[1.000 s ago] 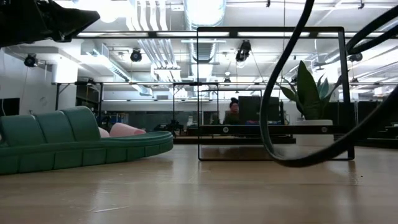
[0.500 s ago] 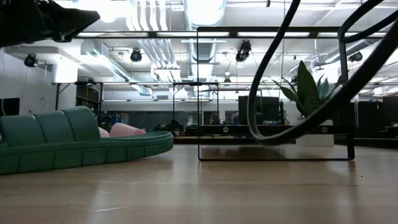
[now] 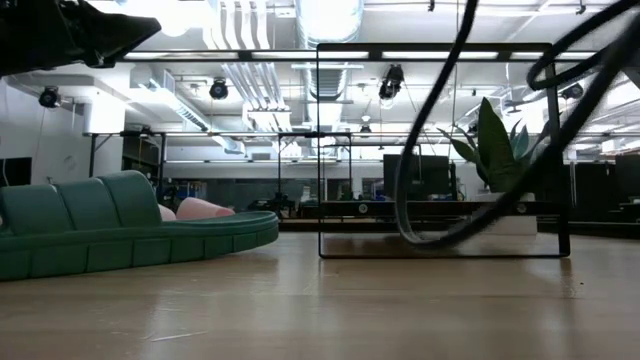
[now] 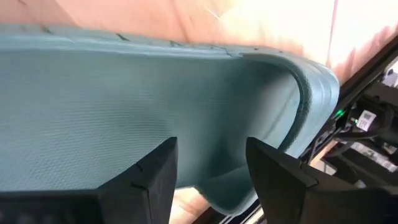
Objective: Pick and place slides into the shelf
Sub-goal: Put the right green slipper on the shelf
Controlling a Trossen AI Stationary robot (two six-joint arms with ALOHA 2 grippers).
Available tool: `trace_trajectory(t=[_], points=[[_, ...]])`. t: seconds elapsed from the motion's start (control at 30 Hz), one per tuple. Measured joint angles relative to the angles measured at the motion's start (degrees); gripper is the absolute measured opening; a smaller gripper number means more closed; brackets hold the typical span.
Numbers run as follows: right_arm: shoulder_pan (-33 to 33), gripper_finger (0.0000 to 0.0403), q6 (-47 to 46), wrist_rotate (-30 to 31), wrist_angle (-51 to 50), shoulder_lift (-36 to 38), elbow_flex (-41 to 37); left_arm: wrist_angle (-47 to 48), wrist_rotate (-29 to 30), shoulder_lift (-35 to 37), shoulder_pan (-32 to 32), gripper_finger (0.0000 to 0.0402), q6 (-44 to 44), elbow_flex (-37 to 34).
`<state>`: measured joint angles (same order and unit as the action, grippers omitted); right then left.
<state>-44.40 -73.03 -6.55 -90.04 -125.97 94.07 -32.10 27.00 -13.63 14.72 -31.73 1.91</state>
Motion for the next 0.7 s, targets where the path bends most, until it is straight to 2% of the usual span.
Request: trace_trajectory(t=[0.53,0.7], points=[[0.58,0.014,1.35,0.55,-0.02,0.07,4.87,0.03,0.02,-0.15,-0.02,0.0083,0.0,0.0],[0.54,0.0136,4.84,2.12,-0.01,0.17,7.77,0.02,0.0,-0.13,0.0,0.0083,0.0,0.0]])
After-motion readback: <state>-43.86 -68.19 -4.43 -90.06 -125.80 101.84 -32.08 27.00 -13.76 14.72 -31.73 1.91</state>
